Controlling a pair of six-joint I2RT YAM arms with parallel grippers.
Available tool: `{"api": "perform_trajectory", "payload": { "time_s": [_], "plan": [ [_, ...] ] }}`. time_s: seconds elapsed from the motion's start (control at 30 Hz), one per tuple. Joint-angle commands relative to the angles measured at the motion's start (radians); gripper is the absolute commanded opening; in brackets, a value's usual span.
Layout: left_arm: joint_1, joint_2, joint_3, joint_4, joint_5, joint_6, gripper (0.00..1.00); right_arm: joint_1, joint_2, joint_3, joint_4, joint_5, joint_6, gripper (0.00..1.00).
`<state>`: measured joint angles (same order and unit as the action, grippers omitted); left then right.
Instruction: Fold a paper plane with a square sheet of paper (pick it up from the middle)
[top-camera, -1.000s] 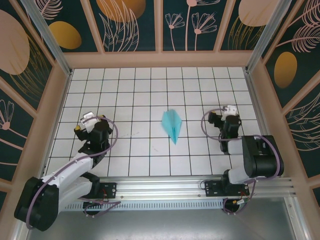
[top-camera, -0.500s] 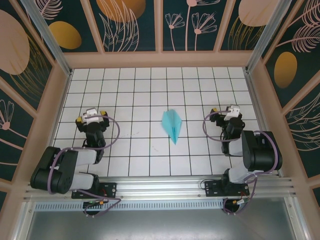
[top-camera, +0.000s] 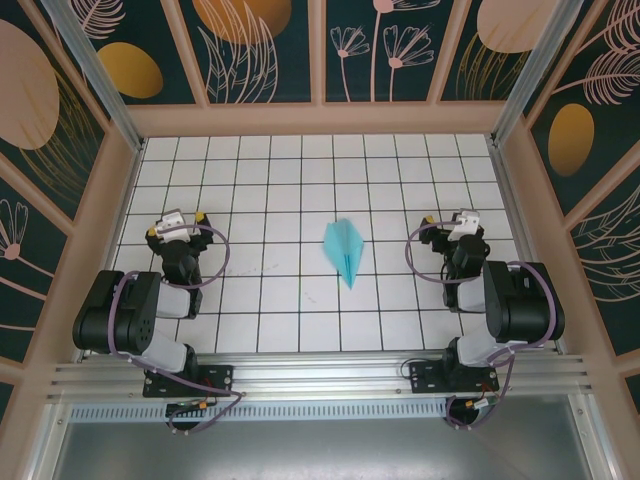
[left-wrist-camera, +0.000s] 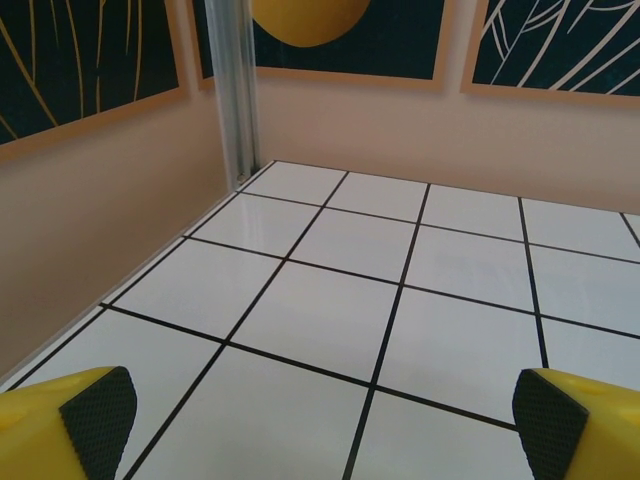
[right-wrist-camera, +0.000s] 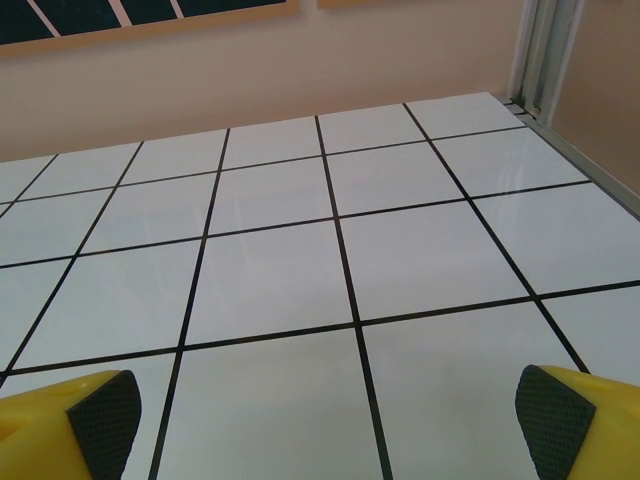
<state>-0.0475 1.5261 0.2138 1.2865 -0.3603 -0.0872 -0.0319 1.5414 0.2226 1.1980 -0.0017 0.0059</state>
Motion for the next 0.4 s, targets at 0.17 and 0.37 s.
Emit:
{"api": "perform_trajectory", "payload": {
  "time_s": [0.17,0.37],
  "plan": [
    [0.005,0.0,-0.002,0.042,0.027,-0.022,0.99,-0.003,-0.001,0.014,0.041,-0.022,0.006,0.99],
    [0.005,-0.003,-0.006,0.049,0.028,-0.02,0.99,-0.002,0.0,0.014,0.041,-0.022,0.006,0.99]
  ]
}}
